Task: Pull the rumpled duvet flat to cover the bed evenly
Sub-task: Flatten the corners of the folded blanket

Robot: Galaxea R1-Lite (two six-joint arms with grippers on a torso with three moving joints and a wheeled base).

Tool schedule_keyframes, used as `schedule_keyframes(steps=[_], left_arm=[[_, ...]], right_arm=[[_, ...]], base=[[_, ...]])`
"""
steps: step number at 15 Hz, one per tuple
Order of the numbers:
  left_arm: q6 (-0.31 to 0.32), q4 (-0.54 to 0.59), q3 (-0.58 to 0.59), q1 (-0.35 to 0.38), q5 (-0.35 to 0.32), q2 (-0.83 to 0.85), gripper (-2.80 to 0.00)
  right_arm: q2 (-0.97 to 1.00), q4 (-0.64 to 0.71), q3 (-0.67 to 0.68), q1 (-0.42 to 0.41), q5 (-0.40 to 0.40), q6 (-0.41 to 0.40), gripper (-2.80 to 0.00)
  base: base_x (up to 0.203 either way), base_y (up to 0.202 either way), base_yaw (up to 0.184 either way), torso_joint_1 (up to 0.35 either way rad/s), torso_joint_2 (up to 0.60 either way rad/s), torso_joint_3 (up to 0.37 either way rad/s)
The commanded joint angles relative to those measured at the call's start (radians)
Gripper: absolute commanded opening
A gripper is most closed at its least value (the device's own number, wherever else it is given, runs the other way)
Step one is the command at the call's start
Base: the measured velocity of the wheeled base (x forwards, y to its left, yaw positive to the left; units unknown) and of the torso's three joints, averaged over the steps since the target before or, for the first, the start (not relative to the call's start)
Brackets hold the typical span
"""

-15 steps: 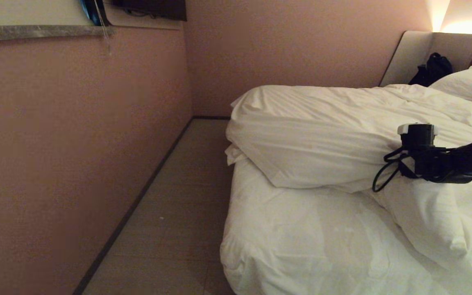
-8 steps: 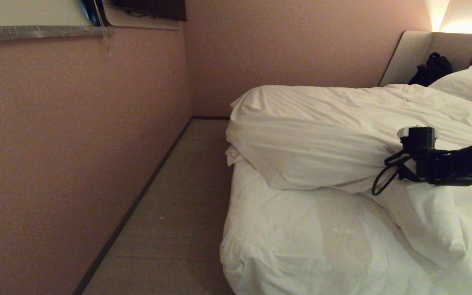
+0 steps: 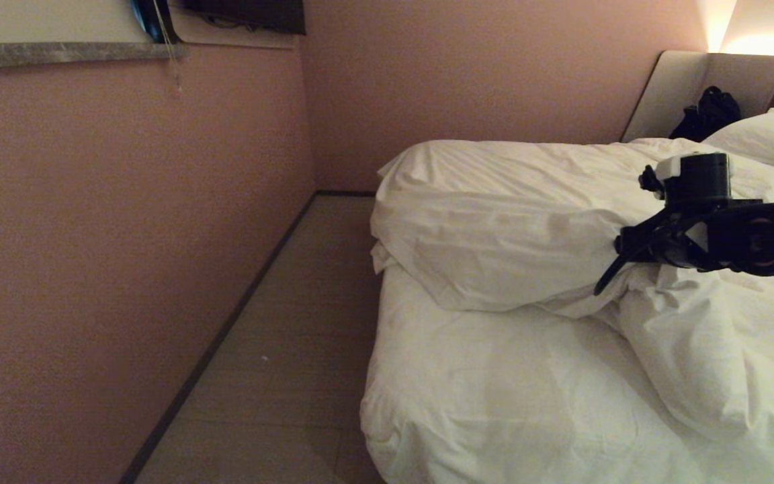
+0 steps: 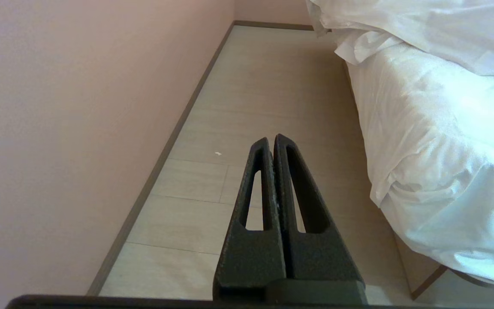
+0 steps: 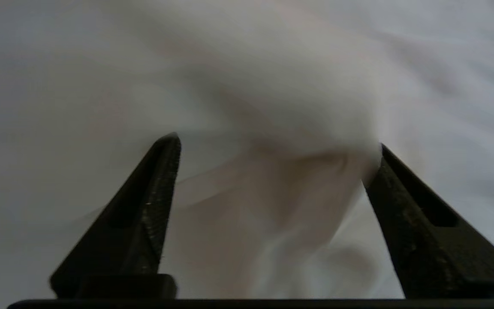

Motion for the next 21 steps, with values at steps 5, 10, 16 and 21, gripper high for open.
schedule_keyframes(steps=[5,10,16,21], left_arm=[[-0.001,-0.001,0.0,0.0,0.001,0.0,-2.8],[-0.001,-0.001,0.0,0.0,0.001,0.0,-2.8],[-0.001,-0.001,0.0,0.0,0.001,0.0,-2.8],[-0.001,-0.001,0.0,0.0,0.001,0.0,-2.8]], right_arm=[[-0.161,0.307,0.062,0.22,0.242,0.079,0.0],[-0.049,0.297,0.094,0.283,0.165,0.076,-2.8],[0.113,0.136,0.081,0.283,0.086,0.067,-2.8],[0.213,0.079,0.029,0.283,0.076,0.083,-2.8]], base=[[0.0,0.0,0.0,0.0,0.0,0.0],[0.0,0.0,0.0,0.0,0.0,0.0],[0.0,0.0,0.0,0.0,0.0,0.0],[0.0,0.0,0.0,0.0,0.0,0.0]])
